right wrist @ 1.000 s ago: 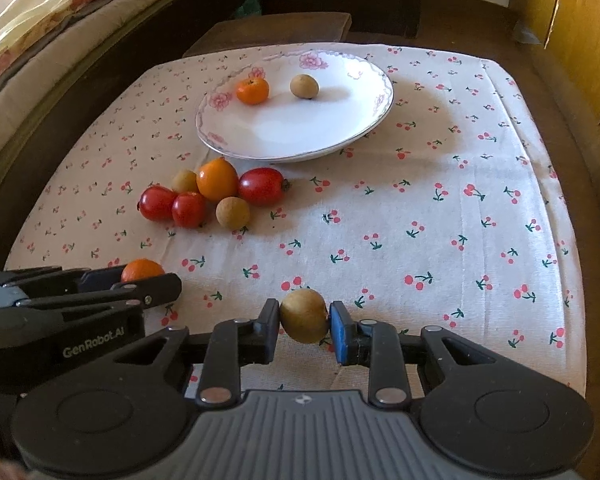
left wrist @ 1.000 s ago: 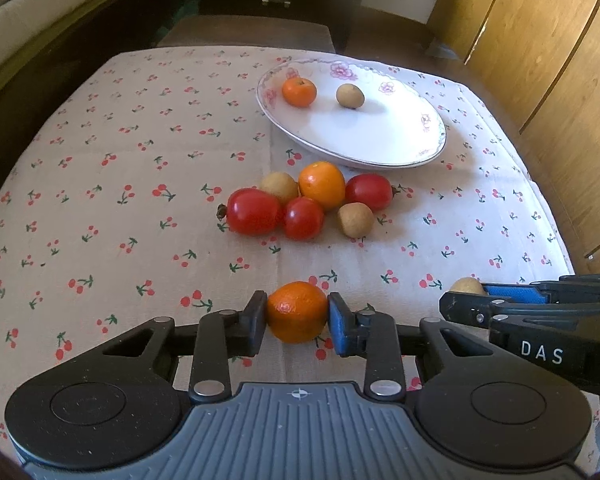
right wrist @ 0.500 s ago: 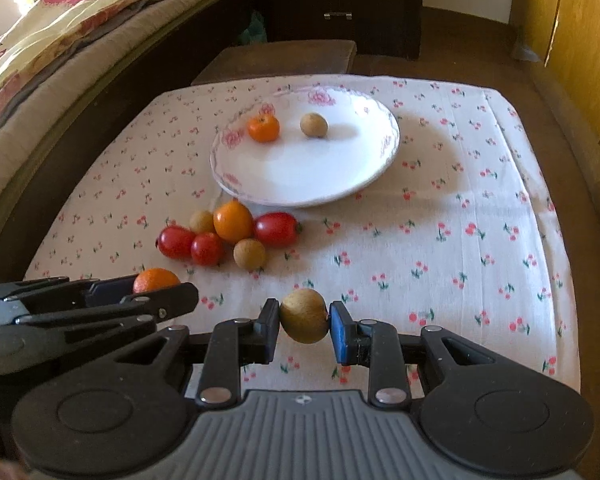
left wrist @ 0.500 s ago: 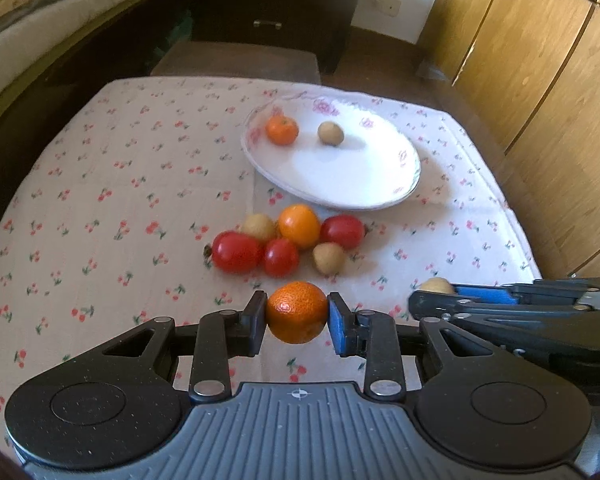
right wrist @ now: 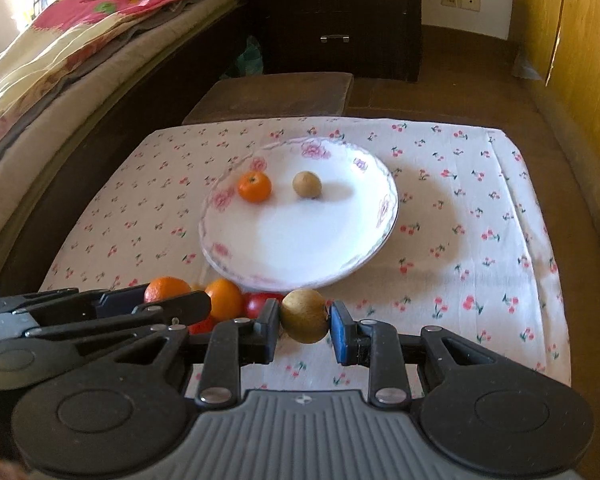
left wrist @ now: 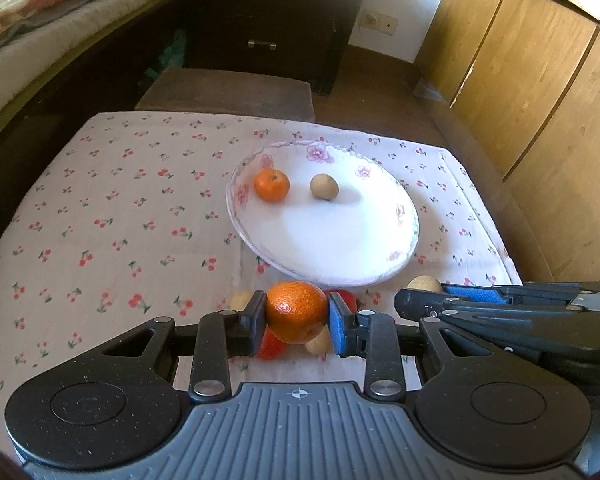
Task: Organize fruits
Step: 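Carry the tangerine in the left tool while the right tool carries the brown fruit over the bowl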
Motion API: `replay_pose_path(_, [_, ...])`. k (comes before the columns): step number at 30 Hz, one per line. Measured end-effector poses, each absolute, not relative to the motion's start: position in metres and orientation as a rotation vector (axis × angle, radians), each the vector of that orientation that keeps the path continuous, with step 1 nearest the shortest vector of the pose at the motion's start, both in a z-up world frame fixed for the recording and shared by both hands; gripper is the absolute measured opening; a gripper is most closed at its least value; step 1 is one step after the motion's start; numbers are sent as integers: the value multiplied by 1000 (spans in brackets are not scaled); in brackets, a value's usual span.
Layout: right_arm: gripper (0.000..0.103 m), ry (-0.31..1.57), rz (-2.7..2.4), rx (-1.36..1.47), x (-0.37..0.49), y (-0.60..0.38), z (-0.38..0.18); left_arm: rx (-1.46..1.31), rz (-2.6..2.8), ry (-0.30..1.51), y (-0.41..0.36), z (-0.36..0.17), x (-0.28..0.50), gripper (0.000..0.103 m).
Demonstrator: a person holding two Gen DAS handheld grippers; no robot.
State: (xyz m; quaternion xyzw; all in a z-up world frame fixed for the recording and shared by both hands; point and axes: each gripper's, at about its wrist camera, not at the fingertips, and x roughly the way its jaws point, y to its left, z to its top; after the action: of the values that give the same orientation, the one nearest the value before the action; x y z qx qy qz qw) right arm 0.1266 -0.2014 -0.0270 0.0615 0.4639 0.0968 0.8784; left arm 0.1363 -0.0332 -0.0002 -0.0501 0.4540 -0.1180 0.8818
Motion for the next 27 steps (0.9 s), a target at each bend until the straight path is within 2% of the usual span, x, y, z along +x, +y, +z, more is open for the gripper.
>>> replay_pose_path(27, [29, 975, 170, 145, 183, -212, -48, -92, -221, 959, -48, -14, 189, 38])
